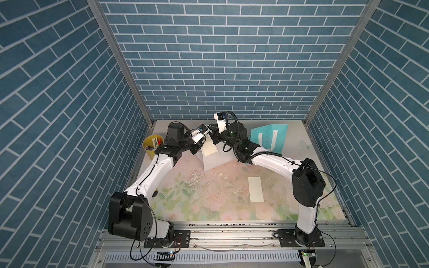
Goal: Staple the receipts to the bags
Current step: Place the stapler in the takeout bag.
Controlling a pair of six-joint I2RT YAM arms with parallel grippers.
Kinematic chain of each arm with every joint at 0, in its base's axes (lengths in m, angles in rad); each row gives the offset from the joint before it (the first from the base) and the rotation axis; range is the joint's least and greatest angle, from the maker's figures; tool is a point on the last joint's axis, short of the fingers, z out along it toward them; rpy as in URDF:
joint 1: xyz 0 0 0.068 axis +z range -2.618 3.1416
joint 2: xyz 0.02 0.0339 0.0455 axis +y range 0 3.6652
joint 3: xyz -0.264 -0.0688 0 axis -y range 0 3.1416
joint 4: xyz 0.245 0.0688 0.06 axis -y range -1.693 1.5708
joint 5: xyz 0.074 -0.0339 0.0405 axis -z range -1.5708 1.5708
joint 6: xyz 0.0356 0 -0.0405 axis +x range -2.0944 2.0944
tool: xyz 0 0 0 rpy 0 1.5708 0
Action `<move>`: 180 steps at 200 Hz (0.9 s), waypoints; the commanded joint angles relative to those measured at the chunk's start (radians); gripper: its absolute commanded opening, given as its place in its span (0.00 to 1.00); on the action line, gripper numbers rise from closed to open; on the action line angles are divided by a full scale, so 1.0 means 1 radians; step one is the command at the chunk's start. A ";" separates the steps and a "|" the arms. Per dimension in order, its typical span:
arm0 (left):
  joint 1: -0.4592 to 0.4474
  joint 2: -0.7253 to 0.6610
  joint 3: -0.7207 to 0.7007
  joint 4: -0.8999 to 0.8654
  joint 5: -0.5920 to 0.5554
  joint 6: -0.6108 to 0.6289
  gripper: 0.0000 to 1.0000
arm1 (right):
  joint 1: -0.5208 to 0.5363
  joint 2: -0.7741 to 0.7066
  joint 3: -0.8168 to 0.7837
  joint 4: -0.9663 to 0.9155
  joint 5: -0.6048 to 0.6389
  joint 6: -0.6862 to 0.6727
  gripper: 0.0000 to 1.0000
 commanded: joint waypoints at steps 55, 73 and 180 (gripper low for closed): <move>-0.004 0.014 0.018 -0.024 0.008 -0.002 0.00 | 0.001 -0.013 -0.012 -0.011 0.012 0.051 0.37; -0.004 0.014 0.014 -0.027 0.007 -0.002 0.00 | -0.015 -0.033 -0.018 -0.020 0.004 0.058 0.42; -0.003 0.036 0.053 -0.077 0.021 0.047 0.00 | -0.246 -0.097 0.298 -0.895 -0.552 -0.581 0.99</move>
